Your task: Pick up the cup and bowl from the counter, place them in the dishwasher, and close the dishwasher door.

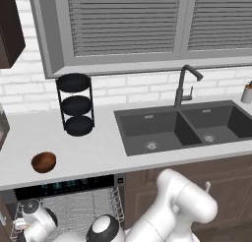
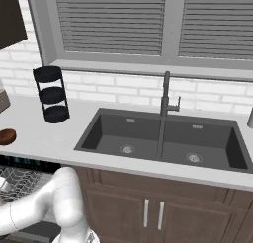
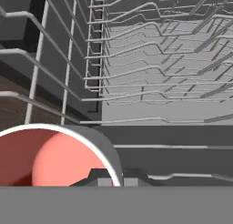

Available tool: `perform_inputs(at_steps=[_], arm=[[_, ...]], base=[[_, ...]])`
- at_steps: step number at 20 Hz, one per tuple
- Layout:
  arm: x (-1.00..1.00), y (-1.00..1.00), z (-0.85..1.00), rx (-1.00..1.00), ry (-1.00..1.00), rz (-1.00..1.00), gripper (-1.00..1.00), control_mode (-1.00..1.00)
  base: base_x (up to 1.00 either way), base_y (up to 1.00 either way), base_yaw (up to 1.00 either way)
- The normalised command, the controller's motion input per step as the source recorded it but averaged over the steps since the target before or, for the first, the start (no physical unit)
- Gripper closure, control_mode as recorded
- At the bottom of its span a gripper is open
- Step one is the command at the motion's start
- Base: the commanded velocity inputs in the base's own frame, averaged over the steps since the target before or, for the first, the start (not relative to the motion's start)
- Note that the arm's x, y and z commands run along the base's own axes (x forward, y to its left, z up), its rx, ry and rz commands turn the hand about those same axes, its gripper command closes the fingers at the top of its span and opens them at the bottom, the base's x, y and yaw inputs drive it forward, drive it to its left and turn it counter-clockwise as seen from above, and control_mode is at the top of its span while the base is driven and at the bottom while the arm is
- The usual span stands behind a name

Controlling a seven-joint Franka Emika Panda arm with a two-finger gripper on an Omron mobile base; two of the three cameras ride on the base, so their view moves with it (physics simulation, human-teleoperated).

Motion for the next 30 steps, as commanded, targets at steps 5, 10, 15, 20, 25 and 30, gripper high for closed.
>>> perform_inputs(at_steps=[5,10,15,20,25,30], arm=[[-0.65,0.32,-0.62,-0.01,0.16,0.0,1.0,-1.0],[-0.99,0.25,-0.43,-0.02,0.1,0.0,1.0,-1.0],[-1.0,0.17,-0.44,-0.03,0.11,0.0,1.0,-1.0],[-0.74,0.25,-0.2,-0.02,0.05,0.0,1.0,-1.0],[-0.3,0.15,0.0,0.0,-0.01,0.0,-1.0,-1.0],[-0.1,0.01,0.0,0.0,-0.05,0.0,-1.0,-1.0]], base=[[0.0,0.0,0.0],[0.0,0.0,0.0],[0.0,0.0,0.0],[0.0,0.0,0.0],[0.0,0.0,0.0],[0.0,0.0,0.0]])
